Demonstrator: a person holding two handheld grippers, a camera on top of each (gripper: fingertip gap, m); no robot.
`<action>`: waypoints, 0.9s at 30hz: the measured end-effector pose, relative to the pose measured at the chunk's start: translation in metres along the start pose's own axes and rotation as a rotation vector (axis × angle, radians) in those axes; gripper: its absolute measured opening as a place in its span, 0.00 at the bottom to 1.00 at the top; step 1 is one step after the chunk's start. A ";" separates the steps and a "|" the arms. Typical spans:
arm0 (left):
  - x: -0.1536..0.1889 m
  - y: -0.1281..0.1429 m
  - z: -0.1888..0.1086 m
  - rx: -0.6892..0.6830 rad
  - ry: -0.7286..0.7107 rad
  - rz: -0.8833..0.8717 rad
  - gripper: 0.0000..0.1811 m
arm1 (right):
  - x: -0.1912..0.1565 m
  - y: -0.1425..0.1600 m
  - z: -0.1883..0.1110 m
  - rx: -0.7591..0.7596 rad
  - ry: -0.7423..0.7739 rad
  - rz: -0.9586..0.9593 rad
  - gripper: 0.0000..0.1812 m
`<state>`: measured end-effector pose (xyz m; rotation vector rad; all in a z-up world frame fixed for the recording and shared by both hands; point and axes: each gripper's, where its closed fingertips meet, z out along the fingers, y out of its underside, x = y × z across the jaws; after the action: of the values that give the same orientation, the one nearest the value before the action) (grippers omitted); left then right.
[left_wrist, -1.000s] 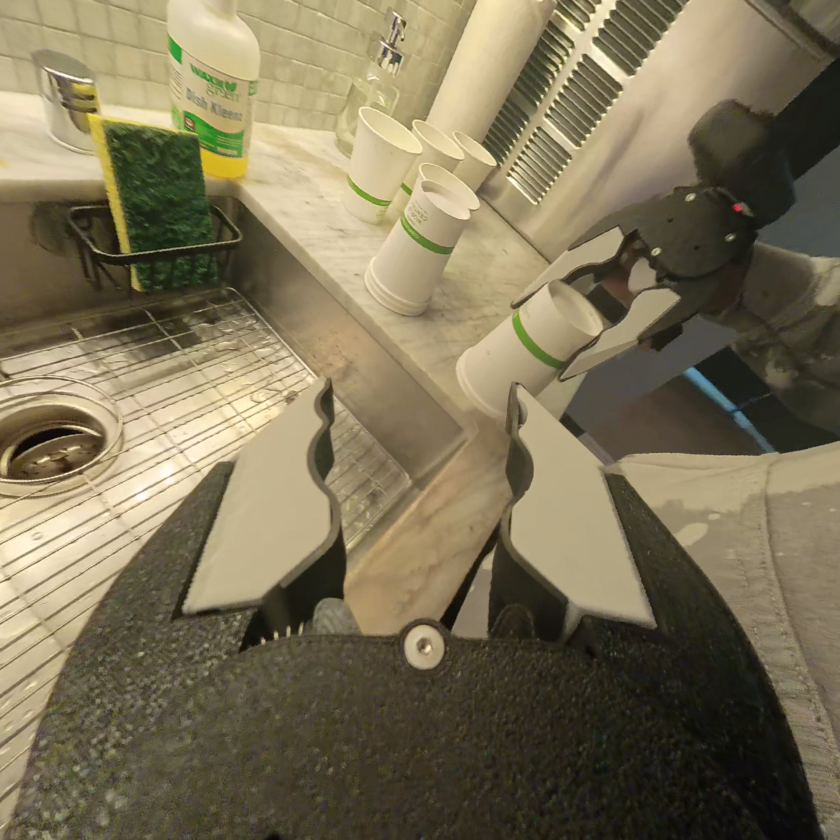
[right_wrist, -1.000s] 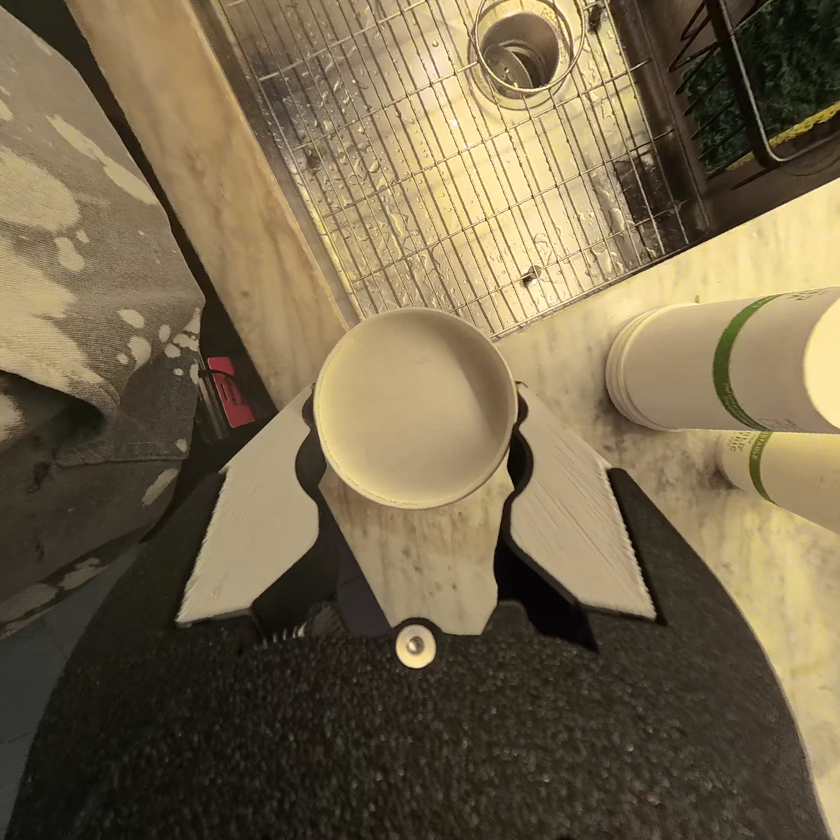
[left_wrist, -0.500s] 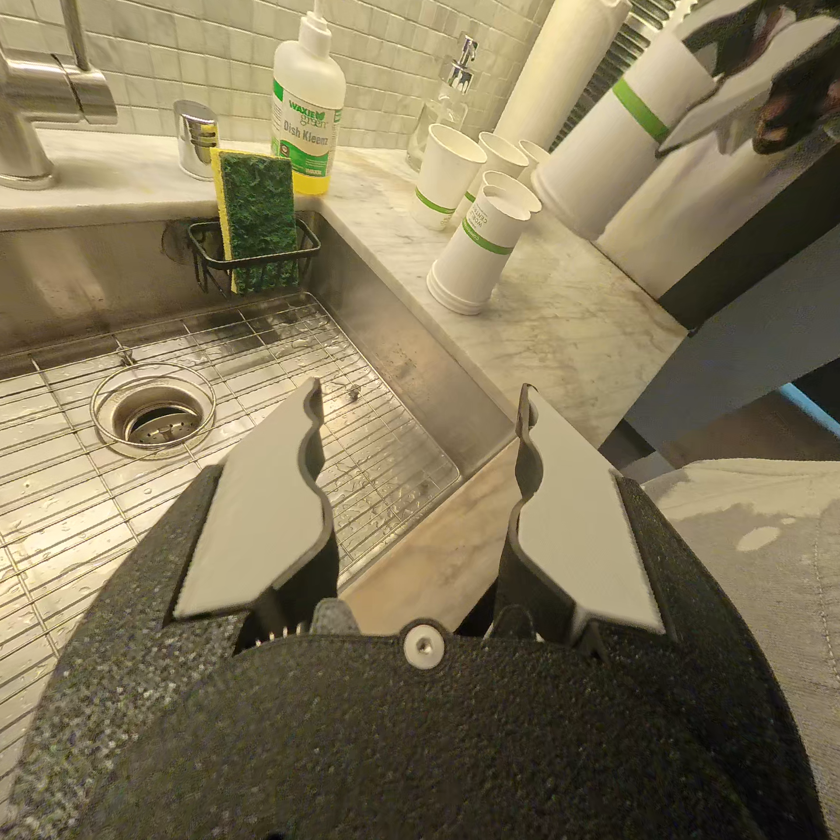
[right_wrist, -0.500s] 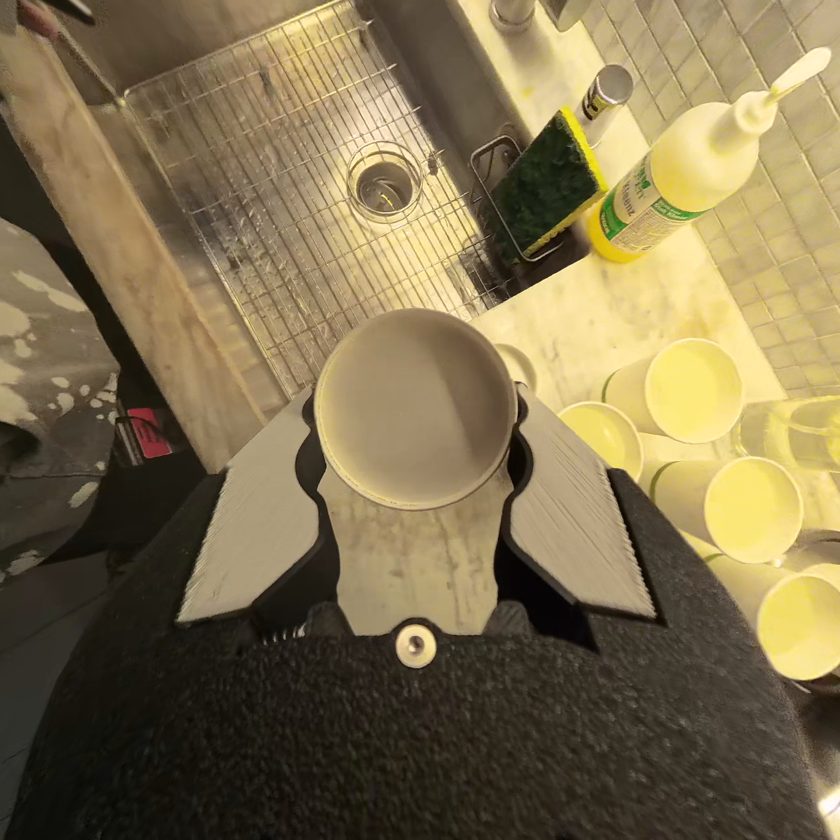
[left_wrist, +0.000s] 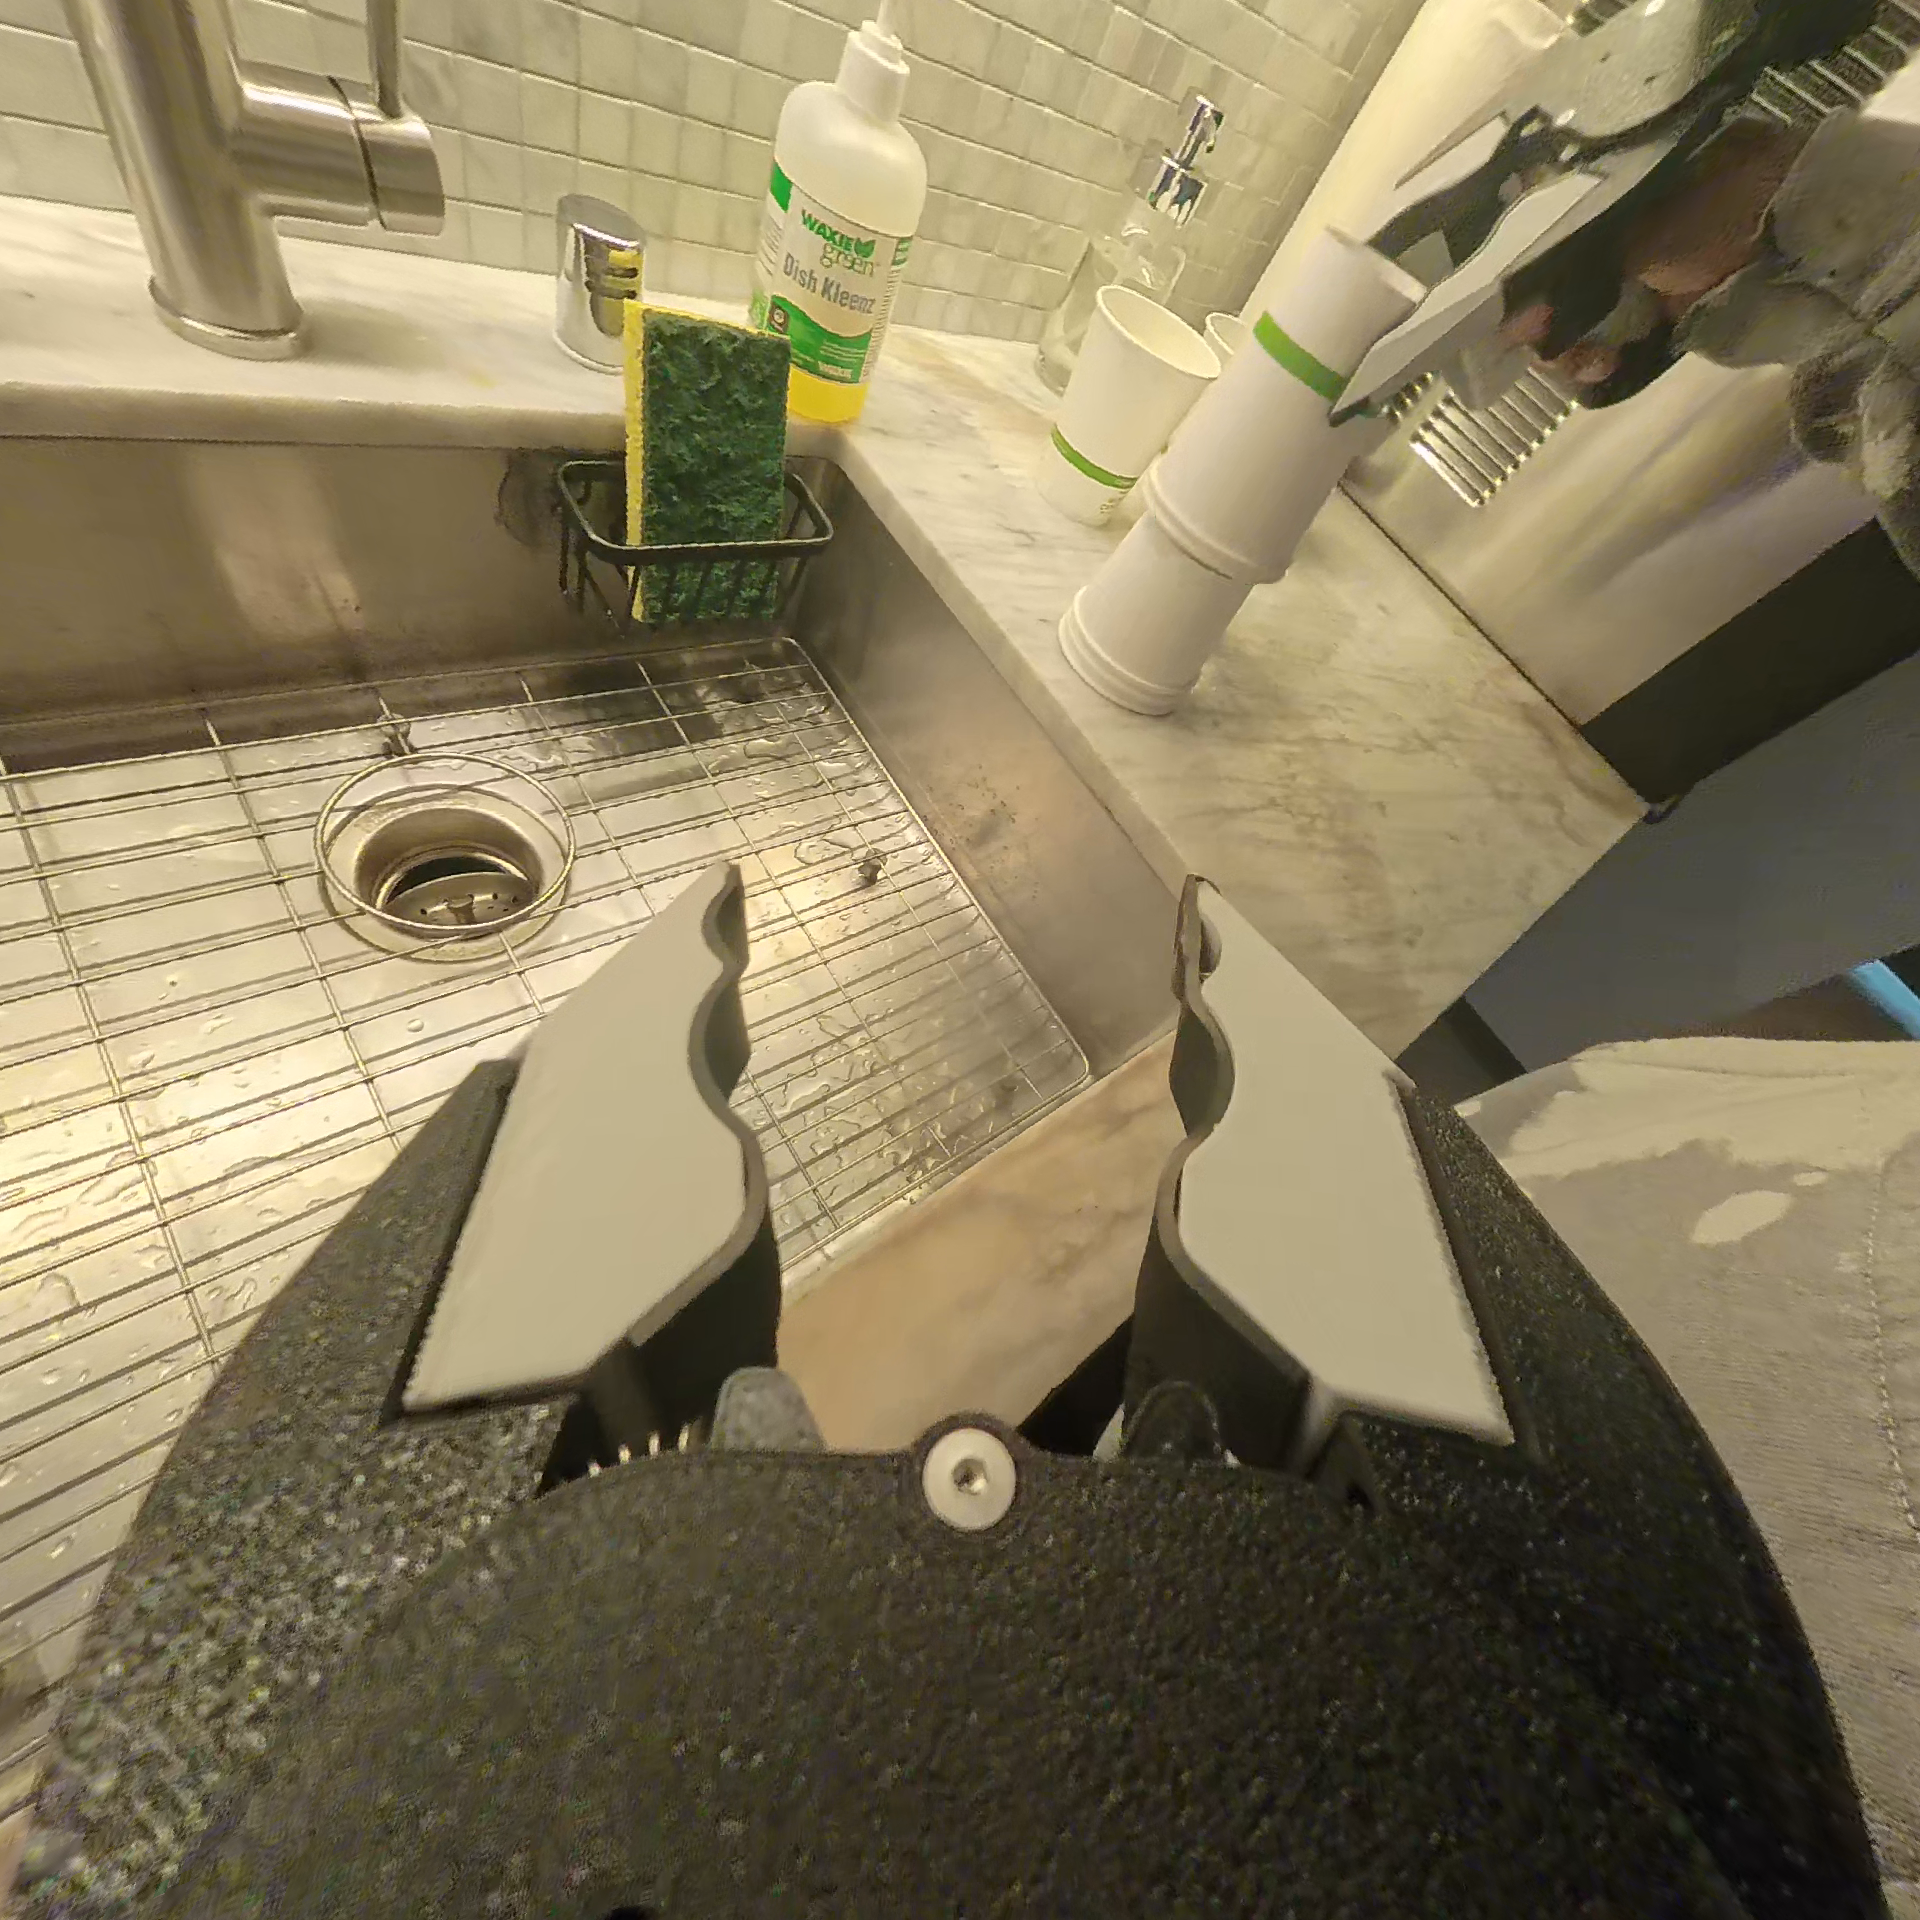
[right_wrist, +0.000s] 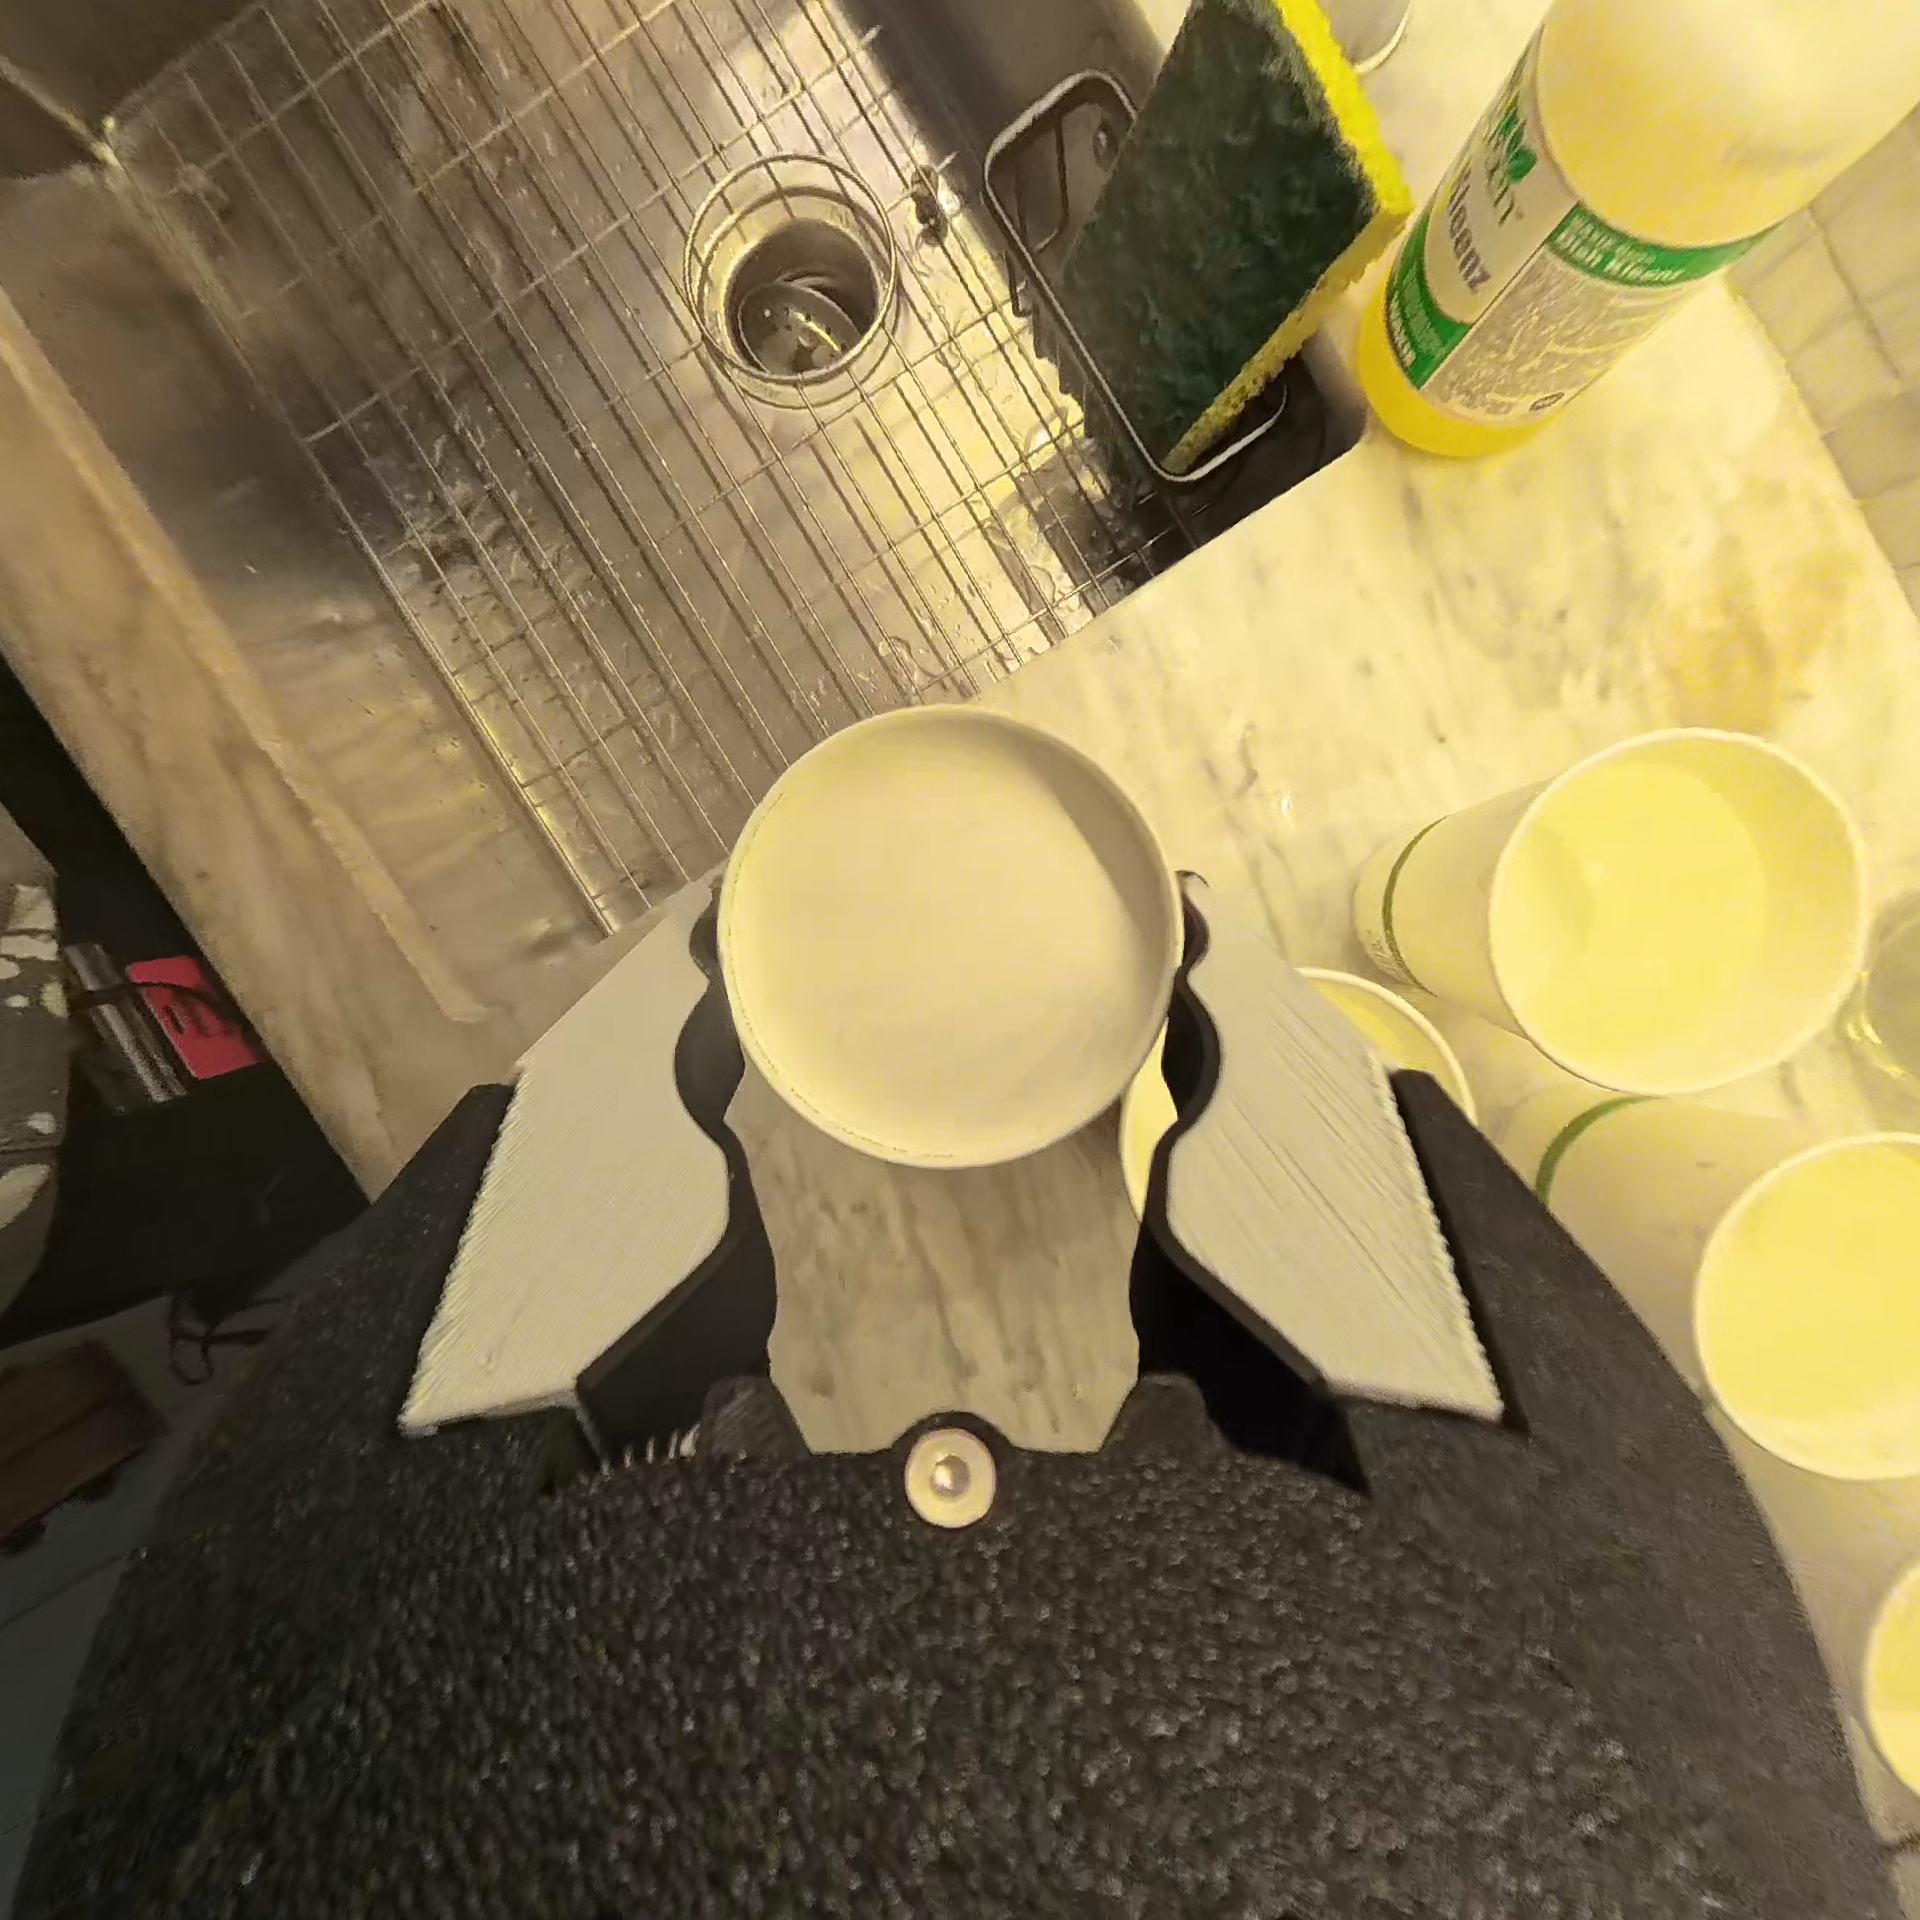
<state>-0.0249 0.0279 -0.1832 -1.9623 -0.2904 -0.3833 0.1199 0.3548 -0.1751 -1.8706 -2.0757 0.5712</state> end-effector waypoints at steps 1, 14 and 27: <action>-0.001 0.000 0.000 -0.001 -0.003 -0.003 0.45 | 0.001 0.004 0.007 -0.011 0.001 -0.003 0.45; 0.000 -0.003 0.006 -0.028 0.001 0.005 0.44 | 0.001 0.036 0.034 -0.151 0.065 -0.114 0.52; 0.006 0.001 0.011 -0.046 0.025 0.011 0.43 | 0.009 0.029 0.017 -0.241 0.089 -0.099 0.39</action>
<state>-0.0176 0.0379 -0.1862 -2.0016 -0.2564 -0.4106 0.1361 0.3645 -0.2046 -1.8653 -2.2460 0.2181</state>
